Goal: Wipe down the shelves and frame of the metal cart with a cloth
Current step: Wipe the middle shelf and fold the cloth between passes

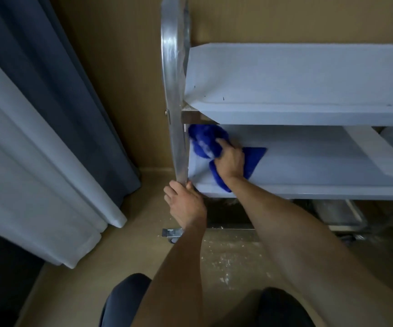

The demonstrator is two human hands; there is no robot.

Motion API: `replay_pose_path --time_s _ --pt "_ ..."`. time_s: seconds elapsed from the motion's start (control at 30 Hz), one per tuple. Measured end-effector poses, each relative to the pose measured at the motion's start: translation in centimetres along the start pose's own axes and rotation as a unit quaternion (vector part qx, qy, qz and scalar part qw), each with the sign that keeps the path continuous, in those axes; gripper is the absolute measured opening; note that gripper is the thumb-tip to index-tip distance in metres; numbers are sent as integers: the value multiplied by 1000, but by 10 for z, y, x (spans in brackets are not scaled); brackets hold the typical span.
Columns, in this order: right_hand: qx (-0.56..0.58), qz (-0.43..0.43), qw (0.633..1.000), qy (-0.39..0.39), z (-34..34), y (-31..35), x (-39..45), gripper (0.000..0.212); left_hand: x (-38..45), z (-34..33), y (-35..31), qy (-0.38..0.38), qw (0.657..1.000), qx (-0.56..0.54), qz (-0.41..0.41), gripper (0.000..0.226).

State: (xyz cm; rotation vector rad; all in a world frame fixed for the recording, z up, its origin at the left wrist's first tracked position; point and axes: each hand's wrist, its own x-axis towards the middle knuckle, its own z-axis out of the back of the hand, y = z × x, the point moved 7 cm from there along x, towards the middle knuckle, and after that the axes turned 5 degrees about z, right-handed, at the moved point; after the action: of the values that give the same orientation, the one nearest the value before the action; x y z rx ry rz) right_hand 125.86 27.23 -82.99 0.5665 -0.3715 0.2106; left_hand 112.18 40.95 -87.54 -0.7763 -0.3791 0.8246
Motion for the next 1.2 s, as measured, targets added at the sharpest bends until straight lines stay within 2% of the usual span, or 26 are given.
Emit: replay_pose_path --time_s 0.1,0.17,0.23,0.33,0.43,0.5,0.6,0.7,0.77,0.93,1.0,1.1,1.2 --pt "-67 -170 981 -63 67 -111 -16 33 0 0 5 -2 1000 -2 -11 24" --pt "-120 -274 951 -77 105 -169 -33 40 0 3 7 -9 1000 0 -23 24" --pt "-149 -305 938 -68 120 -198 -38 54 3 8 2 -16 998 6 -61 26" --pt "-137 -231 963 -1 96 -188 -17 63 10 18 -10 -19 994 -1 -111 27" --pt "-113 -140 982 56 43 -120 5 62 14 19 -16 -5 995 -24 -96 29" --pt "-99 -50 989 93 -3 -44 7 54 12 19 -17 2 996 -31 -87 30" --pt "-59 38 989 131 -46 54 -5 40 12 20 -16 6 997 -28 -76 31" --pt "-80 126 973 178 -66 87 -12 25 14 25 -13 3 997 -25 -67 30" --pt "-69 130 976 162 -62 82 -13 15 12 25 -12 2 998 -27 -61 29" --pt "-46 66 994 71 -34 55 -12 15 1 18 -26 20 999 -19 -43 24" --pt "-56 18 998 38 -18 23 -15 26 -3 13 -27 32 999 -13 -40 23" --pt "-106 -95 990 -1 30 -58 -26 38 -6 14 -25 10 999 -1 -37 27" --pt "-164 -214 962 -35 102 -157 -50 46 -13 15 -28 -13 1000 3 -25 30"
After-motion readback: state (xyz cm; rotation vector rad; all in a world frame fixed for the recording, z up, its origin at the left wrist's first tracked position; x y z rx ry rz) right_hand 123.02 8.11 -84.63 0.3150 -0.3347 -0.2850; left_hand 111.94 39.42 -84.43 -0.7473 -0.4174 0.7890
